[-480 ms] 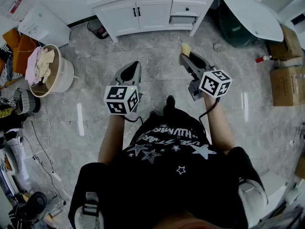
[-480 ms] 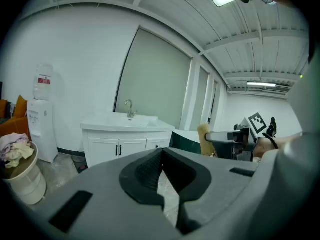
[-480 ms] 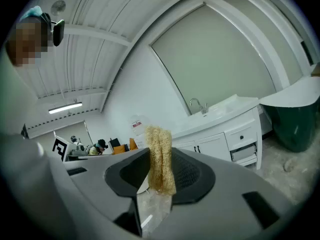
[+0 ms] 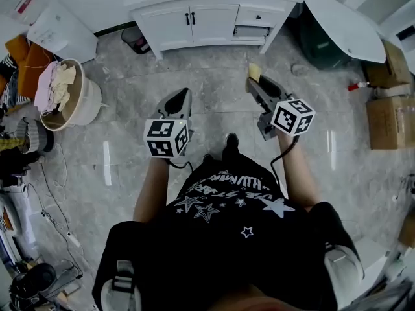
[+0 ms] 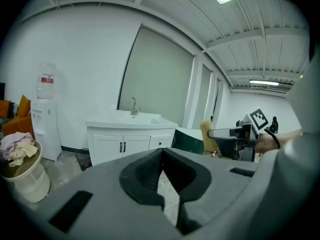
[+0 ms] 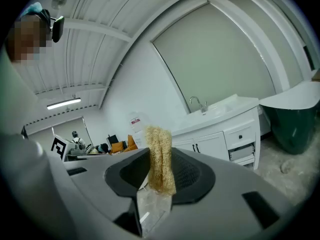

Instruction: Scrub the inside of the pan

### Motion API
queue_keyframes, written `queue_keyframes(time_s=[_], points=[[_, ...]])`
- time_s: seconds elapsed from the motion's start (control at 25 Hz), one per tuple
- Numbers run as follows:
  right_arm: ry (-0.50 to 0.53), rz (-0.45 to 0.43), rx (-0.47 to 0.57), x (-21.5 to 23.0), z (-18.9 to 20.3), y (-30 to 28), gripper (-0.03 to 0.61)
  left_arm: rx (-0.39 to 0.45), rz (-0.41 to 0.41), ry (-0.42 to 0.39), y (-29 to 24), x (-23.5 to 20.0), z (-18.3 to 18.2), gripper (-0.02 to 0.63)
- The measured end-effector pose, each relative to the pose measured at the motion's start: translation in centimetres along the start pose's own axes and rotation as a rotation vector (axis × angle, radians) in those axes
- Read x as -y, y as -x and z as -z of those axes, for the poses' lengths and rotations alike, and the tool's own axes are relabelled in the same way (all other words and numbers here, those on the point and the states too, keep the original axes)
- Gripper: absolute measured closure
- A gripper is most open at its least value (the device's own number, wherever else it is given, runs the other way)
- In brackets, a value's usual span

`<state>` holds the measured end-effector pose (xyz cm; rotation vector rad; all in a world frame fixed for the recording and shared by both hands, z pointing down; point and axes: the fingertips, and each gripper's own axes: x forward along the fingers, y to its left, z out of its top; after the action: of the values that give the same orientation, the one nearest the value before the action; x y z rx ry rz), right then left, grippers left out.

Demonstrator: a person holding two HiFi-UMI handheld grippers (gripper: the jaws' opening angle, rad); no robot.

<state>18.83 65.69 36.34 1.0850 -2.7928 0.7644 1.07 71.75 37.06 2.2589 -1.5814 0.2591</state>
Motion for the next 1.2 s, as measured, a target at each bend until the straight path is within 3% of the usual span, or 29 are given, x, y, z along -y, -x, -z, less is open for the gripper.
queue_keyframes(time_s=[0.36,0.68,1.0,1.2], points=[[0.004,0.026,-0.002,-0.2,1.3,0.1,0.443,-0.011,0.031,-0.015,0.8,-0.3,0.9,0.604],[-0.007,0.031,-0.036,0.8,2.2,-2.5,0.431,-0.029,-0.004,-0.023,-0.8,-3.4,1.0,0.604],[-0.054,0.021,-0.05,7.2,0.9,-7.8,0.43,-0.076,-0.045,0.025,-6.9,-6.7,1.0,0.604],[-0.09,0.008,-0.044,14.4,-2.5,-13.5,0.43,-0.07,-0.085,0.02,-14.3,-9.3,-2.7,0.604]])
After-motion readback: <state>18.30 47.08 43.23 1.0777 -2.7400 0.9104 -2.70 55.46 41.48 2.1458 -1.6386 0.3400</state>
